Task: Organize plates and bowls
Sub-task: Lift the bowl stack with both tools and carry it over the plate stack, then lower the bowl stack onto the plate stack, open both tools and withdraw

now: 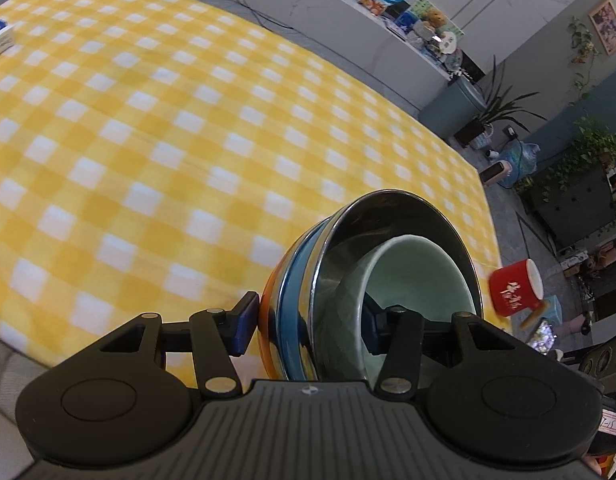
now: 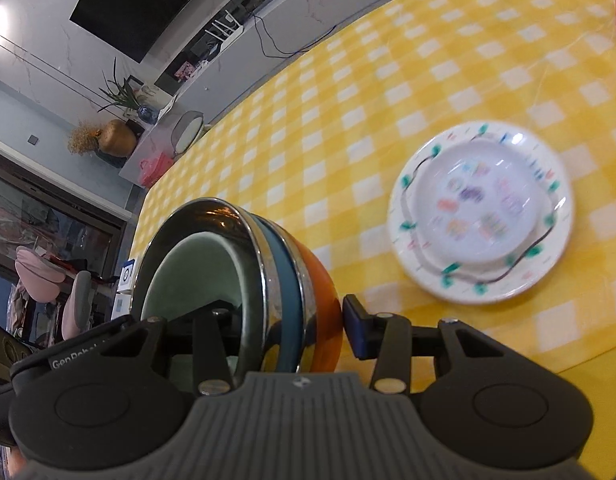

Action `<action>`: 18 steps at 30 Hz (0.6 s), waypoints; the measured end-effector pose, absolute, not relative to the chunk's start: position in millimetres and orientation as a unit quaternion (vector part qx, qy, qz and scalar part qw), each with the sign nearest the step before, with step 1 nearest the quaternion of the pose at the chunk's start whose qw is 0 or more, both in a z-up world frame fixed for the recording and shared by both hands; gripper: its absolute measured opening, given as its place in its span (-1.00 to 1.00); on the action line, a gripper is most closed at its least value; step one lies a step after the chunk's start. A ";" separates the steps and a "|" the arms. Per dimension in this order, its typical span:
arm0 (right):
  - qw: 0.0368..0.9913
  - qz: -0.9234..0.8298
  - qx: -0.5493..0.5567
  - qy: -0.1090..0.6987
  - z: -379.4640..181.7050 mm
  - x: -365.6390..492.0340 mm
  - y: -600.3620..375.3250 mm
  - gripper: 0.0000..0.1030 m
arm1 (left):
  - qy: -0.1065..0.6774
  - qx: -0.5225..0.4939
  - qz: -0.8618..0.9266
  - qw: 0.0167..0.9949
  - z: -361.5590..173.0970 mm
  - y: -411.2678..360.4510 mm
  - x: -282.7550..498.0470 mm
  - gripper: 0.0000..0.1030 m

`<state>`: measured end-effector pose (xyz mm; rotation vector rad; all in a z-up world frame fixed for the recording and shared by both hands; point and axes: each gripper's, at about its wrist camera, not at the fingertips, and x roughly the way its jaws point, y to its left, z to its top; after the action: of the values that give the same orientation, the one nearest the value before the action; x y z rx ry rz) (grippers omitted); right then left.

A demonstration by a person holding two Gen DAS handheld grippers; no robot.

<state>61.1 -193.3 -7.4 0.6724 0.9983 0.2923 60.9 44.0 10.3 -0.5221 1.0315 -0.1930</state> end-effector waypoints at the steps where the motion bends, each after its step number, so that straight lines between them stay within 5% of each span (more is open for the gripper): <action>1: 0.815 0.137 0.314 0.468 -5.1 63.3 -200.3 -0.16 | 0.487 -0.247 -0.093 0.833 11.0 37.7 63.7 0.13; 18: 0.823 0.108 0.327 0.451 -12.2 108.4 -302.3 -0.16 | 0.511 -0.247 -0.129 0.813 -8.5 -54.7 128.7 0.10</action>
<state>108.4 -302.3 -12.2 0.6964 0.9599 0.2289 128.7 -54.7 -8.5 -0.5284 1.0919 -0.2763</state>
